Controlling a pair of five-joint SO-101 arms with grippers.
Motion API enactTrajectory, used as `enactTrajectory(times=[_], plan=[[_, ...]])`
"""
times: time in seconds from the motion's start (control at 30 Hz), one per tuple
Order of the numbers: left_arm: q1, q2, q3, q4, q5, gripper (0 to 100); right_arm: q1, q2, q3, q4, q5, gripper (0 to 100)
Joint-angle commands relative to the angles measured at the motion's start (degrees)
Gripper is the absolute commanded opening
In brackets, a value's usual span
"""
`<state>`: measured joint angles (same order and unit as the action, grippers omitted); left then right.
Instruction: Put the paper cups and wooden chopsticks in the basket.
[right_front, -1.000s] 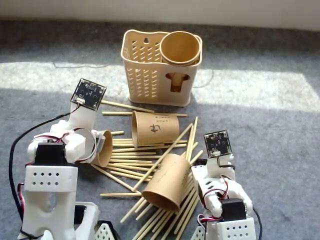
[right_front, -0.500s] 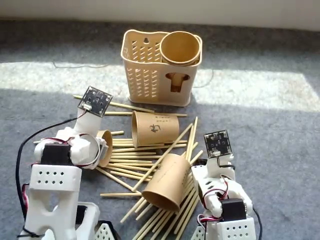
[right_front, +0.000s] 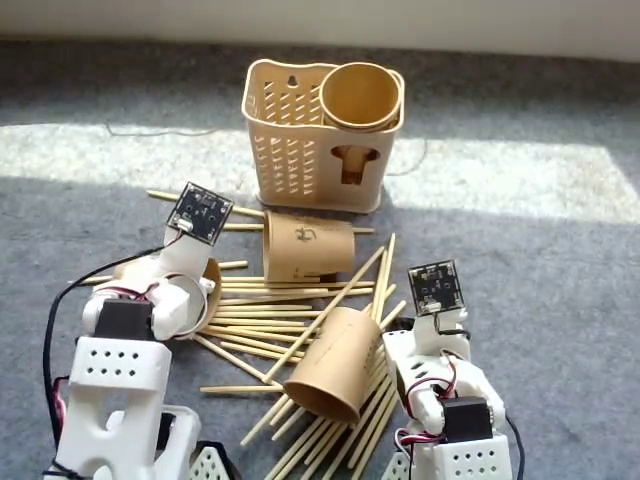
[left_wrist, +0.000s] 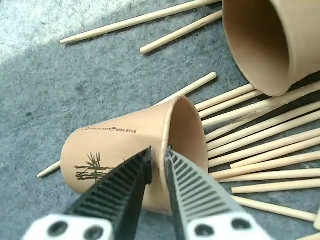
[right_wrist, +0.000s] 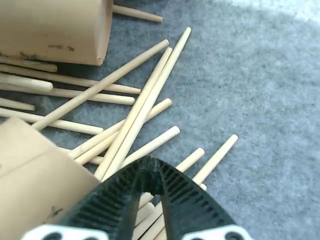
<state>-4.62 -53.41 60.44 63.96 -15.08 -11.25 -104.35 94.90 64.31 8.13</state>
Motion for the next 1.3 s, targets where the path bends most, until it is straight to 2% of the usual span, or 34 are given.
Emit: enactTrajectory(times=[0.0, 0.1, 0.27, 0.5, 0.6, 1.03, 1.27], plan=[[0.75, 0.66, -1.80, 0.18, 0.35, 1, 1.01, -0.57, -0.22, -1.63, -0.09, 0.6], [0.75, 0.66, -3.65, 1.32, 0.35, 1, 1.01, -0.57, -0.22, -1.63, -0.09, 0.6], [0.84, 0.66, -10.77, 7.82, 0.53, 1, 1.01, -0.57, -0.22, -1.63, -0.09, 0.6], [1.19, 0.66, -21.32, 15.12, 4.84, 1, 1.01, -0.57, -0.22, -1.63, -0.09, 0.6], [1.19, 0.66, -23.52, 15.30, 5.10, 1, 1.01, -0.57, -0.22, -1.63, -0.09, 0.6], [1.27, 0.66, -35.65, 15.30, 15.65, 1, 1.10, -0.57, -0.22, -1.63, -0.09, 0.6], [10.59, 1.10, -41.98, 15.30, 18.99, 1, 1.10, -0.57, -0.22, -1.63, -0.09, 0.6]])
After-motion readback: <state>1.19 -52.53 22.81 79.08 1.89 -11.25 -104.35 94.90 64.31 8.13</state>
